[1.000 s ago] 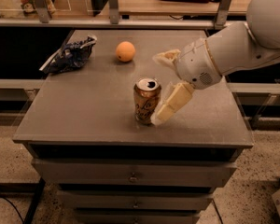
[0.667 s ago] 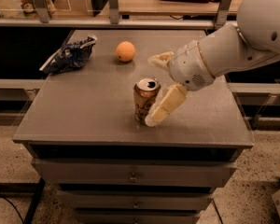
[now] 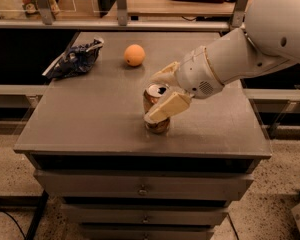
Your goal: Move orange can near blue chip bag
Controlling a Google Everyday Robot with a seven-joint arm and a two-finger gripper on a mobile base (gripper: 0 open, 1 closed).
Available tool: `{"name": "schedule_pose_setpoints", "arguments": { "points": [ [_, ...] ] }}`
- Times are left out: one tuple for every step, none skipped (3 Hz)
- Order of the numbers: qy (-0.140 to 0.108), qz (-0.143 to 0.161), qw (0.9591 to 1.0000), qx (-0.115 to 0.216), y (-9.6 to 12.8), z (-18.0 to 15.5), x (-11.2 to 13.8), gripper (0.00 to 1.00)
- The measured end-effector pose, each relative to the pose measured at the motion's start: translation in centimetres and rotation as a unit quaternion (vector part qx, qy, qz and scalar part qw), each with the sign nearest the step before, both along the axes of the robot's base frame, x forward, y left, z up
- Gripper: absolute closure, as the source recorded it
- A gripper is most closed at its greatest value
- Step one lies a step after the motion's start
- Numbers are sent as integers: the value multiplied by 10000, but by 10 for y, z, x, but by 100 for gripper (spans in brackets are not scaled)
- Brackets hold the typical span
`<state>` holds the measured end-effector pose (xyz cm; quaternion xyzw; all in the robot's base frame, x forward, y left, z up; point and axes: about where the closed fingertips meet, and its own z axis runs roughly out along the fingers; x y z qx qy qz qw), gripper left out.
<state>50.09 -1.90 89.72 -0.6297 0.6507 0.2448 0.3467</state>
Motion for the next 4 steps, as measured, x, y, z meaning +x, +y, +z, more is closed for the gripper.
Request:
{"name": "schedule_pose_setpoints", "arguments": {
  "points": [
    [70, -28, 10000, 9, 0, -3, 2, 48],
    [59, -10, 10000, 3, 2, -2, 1, 71],
    [50, 8, 10000, -3, 3, -1, -1, 95],
    [44, 18, 10000, -7, 5, 0, -1, 100]
  ]
}}
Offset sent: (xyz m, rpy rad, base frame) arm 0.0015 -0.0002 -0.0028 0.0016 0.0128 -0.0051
